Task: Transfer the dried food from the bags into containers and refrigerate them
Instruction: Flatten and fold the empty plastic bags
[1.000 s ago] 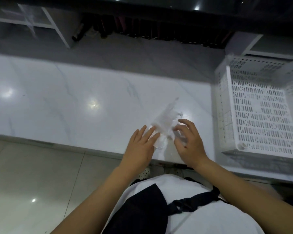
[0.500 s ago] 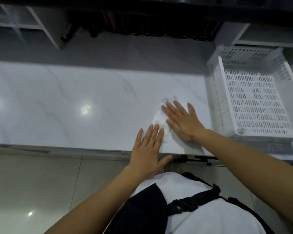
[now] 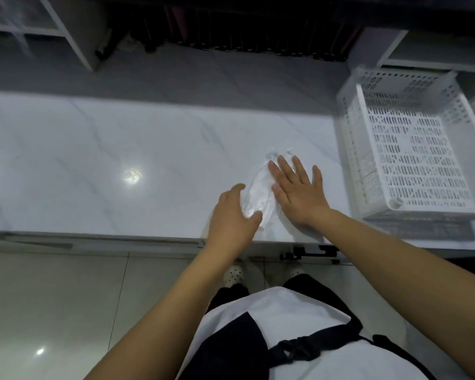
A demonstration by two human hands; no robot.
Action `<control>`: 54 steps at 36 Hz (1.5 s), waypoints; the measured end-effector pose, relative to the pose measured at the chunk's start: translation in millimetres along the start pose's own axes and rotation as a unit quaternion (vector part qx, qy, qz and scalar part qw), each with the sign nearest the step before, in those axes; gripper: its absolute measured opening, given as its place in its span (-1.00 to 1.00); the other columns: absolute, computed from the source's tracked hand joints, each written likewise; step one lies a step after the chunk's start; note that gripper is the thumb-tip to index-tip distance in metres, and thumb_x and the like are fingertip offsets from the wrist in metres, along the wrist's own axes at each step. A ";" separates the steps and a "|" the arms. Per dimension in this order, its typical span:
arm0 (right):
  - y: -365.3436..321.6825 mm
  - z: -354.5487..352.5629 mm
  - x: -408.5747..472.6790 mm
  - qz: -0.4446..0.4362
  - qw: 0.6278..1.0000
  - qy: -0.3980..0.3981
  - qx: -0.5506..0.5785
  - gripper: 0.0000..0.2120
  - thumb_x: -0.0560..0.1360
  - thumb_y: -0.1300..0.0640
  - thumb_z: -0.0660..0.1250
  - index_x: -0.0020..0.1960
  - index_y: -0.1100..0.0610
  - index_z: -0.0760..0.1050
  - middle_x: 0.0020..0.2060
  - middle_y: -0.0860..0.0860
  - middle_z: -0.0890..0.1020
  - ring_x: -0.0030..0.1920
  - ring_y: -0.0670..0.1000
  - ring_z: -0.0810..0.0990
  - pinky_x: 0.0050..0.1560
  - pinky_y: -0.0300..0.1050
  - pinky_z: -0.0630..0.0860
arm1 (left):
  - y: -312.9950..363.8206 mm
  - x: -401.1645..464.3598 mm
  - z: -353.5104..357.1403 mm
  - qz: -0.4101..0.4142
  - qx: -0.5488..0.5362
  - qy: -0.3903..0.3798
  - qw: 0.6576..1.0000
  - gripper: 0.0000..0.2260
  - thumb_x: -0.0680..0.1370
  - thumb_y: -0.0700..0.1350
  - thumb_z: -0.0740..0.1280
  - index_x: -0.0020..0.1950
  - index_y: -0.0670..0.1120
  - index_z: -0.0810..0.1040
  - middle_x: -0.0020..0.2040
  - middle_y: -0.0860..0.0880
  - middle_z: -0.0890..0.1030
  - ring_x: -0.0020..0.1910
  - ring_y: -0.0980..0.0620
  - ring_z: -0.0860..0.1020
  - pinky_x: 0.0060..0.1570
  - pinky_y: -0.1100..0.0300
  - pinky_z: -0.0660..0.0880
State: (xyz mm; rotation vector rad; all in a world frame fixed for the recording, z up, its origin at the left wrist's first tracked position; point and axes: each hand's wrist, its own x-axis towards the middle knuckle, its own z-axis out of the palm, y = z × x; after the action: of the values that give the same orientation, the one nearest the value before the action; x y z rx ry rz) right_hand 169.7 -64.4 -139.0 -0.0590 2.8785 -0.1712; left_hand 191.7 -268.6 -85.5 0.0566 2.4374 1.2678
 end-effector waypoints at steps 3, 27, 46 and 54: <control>-4.0 4.3 -4.8 0.018 1.000 0.001 0.011 -0.45 0.59 -0.23 -0.41 0.56 -0.20 -0.39 0.60 -0.14 -0.29 0.57 -0.01 -0.39 0.52 0.24 -0.35 | 11.9 19.3 -1.6 -0.096 -0.079 -0.024 0.992 -0.39 0.47 -0.07 0.46 0.48 0.05 0.33 -0.02 0.15 0.55 -0.05 0.10 0.58 0.03 0.06 0.59; 48.8 -47.7 -277.1 0.068 0.911 0.182 0.365 -0.44 0.45 0.01 0.51 0.41 -0.12 0.44 0.52 -0.03 0.28 0.52 0.05 0.20 0.48 0.18 0.20 | 90.9 -121.2 59.3 0.205 0.207 -0.103 0.951 -0.84 0.57 -0.15 0.37 0.04 0.10 0.67 0.02 0.16 0.66 0.01 0.17 0.57 0.04 0.20 0.49; 201.3 15.9 -479.1 0.213 0.854 0.253 0.401 -0.93 0.46 0.14 0.51 -0.08 0.00 0.72 -0.12 -0.14 0.60 0.02 -0.46 0.36 0.17 -0.15 0.21 | 172.0 -197.4 263.8 0.368 0.123 -0.290 0.875 -0.86 0.50 -0.11 0.45 -0.02 0.10 0.58 -0.07 0.14 0.65 -0.07 0.11 0.65 -0.09 0.25 0.58; 290.6 23.2 -494.9 0.274 0.826 0.248 0.425 -0.95 0.49 0.19 0.47 -0.12 0.07 0.69 -0.22 -0.11 0.65 -0.10 -0.04 0.60 0.00 -0.11 0.48 | 227.5 -163.0 348.5 0.370 0.107 -0.339 0.858 -0.82 0.55 -0.16 0.43 0.07 0.10 0.57 -0.01 0.16 0.65 0.02 0.17 0.65 0.03 0.31 0.56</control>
State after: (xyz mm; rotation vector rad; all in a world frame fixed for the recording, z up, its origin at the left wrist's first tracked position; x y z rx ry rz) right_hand 646.6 248.7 -72.1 1.0994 2.8158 -1.4912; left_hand 434.7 102.6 -31.3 1.3681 1.9206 0.9597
